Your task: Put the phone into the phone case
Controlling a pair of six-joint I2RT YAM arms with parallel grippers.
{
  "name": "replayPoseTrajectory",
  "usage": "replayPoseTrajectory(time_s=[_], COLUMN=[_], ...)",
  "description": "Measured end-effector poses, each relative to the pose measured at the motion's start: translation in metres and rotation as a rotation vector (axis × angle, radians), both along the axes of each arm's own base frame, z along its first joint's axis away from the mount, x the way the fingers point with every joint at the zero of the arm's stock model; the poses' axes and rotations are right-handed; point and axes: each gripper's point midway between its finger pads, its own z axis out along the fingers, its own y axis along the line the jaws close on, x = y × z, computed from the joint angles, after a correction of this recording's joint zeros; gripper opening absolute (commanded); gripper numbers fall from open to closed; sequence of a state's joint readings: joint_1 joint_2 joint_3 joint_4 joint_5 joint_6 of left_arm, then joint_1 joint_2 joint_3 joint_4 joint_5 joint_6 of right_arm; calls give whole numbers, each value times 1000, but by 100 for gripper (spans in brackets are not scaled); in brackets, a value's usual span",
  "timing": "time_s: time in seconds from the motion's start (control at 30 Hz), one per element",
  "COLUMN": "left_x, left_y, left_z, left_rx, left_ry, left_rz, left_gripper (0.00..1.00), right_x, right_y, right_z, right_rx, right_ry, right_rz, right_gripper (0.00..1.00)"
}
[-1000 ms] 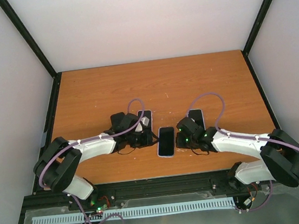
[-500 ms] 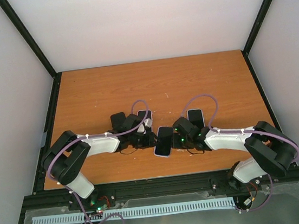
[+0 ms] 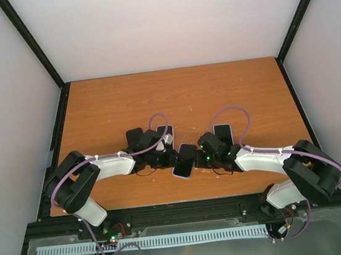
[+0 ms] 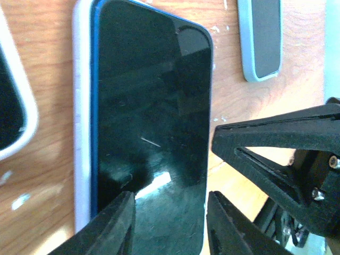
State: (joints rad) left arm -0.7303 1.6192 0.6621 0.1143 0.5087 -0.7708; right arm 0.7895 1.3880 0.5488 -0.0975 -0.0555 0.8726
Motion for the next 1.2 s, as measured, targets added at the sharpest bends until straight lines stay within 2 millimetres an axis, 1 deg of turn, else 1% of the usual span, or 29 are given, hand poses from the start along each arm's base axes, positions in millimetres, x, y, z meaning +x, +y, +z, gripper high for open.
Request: replayPoseTrajectory(time_s=[0.07,0.13,0.27,0.37,0.47,0.57,0.67,0.97,1.2], left_x=[2,5,7,6,7,4,0,-16,-23], left_y=[6,12,23,26,20,14,12,3,-1], left_z=[2,2,-8,-17,-17,-17,-18,-19,-19], left_rx=[27,58,124,150,131,102,87,42,10], left_ry=[-17,-32,-32,-21,-18,-11,-1,43,79], left_rz=[22,42,72,72,52,26,10,-19,-29], left_gripper=[47,48,48,47,43,38,34,31,31], right_x=[-1,-1,-2,-4,-5,0,1,4,0], right_y=[-1,-2,-3,-5,-5,1,3,-3,-5], right_z=[0,-1,-3,-9,-18,-17,-17,-18,-18], right_rx=[1,-3,-8,-20,-42,-38,-45,-88,-129], right_ry=[4,10,21,39,65,68,71,39,15], right_rz=[-6,-11,-18,-24,-22,-21,-19,-47,-65], right_gripper=[3,3,3,3,3,3,3,3,3])
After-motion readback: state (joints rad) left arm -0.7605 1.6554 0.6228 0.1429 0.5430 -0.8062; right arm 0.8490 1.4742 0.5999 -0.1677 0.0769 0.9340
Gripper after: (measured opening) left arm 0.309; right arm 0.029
